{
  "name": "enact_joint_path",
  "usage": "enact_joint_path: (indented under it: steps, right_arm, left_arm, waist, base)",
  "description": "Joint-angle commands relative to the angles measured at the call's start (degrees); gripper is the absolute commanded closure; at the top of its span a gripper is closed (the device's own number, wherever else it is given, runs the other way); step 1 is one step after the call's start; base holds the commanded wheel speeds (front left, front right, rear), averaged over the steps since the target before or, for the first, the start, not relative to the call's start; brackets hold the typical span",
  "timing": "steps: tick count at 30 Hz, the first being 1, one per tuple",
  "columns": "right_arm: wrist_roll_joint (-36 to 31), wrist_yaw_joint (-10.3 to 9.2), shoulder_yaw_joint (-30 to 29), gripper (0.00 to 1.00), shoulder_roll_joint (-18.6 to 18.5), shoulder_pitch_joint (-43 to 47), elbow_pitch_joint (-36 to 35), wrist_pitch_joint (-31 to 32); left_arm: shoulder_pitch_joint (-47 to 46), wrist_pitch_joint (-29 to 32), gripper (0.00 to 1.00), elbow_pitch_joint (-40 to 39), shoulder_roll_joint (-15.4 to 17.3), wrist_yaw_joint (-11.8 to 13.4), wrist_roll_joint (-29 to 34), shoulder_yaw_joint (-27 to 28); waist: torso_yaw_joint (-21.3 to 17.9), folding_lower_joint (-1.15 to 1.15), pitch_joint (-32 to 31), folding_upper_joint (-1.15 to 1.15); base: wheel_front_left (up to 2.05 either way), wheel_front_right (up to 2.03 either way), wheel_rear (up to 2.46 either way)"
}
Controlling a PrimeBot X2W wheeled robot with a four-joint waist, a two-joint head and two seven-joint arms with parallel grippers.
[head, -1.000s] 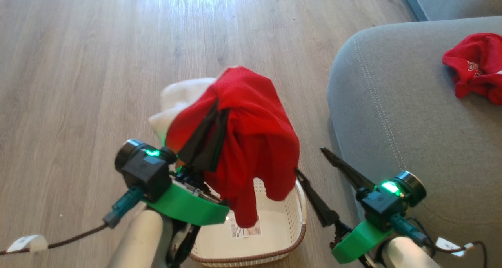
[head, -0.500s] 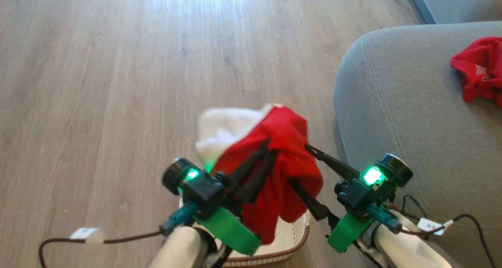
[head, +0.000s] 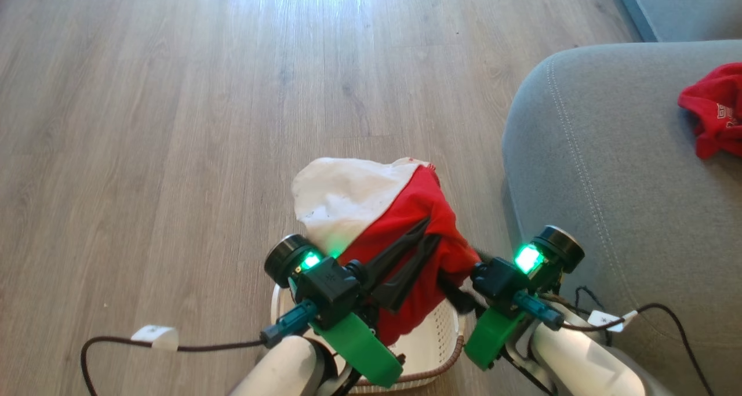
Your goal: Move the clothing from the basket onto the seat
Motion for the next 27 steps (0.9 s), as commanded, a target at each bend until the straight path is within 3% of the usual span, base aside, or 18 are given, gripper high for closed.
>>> enact_joint_path:
  steps: [1,14,22,23,24,25,27]
  right_arm:
    - [1.0,0.13,0.0,1.0,1.31,-1.82,-1.22,-0.54]
    - [3.27,0.13,-12.15,1.0,6.93,2.68,-4.97,-0.54]
    - [3.88,0.13,-16.63,1.0,8.88,4.44,-6.86,-0.54]
    - [3.59,0.13,-17.32,1.0,9.13,4.81,-7.46,-0.54]
    - [3.59,0.13,-17.32,1.0,9.13,4.81,-7.46,-0.54]
    - [3.42,0.13,-17.59,1.0,9.21,4.97,-7.76,-0.54]
    - [3.04,0.13,-18.16,1.0,9.33,5.28,-8.37,-0.54]
  left_arm:
    - [-3.44,-0.32,1.0,-2.29,-0.12,-0.08,-0.72,1.63]
    - [-2.52,-0.32,1.0,-2.18,0.0,-0.08,-1.4,1.55]
    - [-2.25,-0.32,1.0,-1.8,0.0,-0.08,-1.45,1.71]
    - [-2.24,-0.32,0.29,-1.89,-0.07,-0.08,-1.56,1.73]
    - [-2.24,-0.32,0.29,-1.89,-0.07,-0.08,-1.56,1.73]
    - [-2.15,-0.32,0.0,-2.04,-0.13,-0.08,-1.71,1.91]
    - [-1.83,-0.32,0.0,-2.02,-0.21,-0.08,-1.78,2.38]
  waist:
    - [0.27,0.0,0.04,0.0]
    - [1.02,0.0,0.09,0.0]
    - [0.8,0.0,0.14,0.0]
    - [0.78,0.0,0.12,0.0]
    - [0.78,0.0,0.12,0.0]
    - [0.74,0.0,0.08,0.0]
    - [0.63,0.0,-0.1,0.0]
  base:
    - [0.0,0.0,0.0]
    - [0.0,0.0,0.0]
    - [0.0,0.0,0.0]
    - [0.0,0.0,0.0]
    - [0.0,0.0,0.0]
    - [0.0,0.0,0.0]
    - [0.0,0.0,0.0]
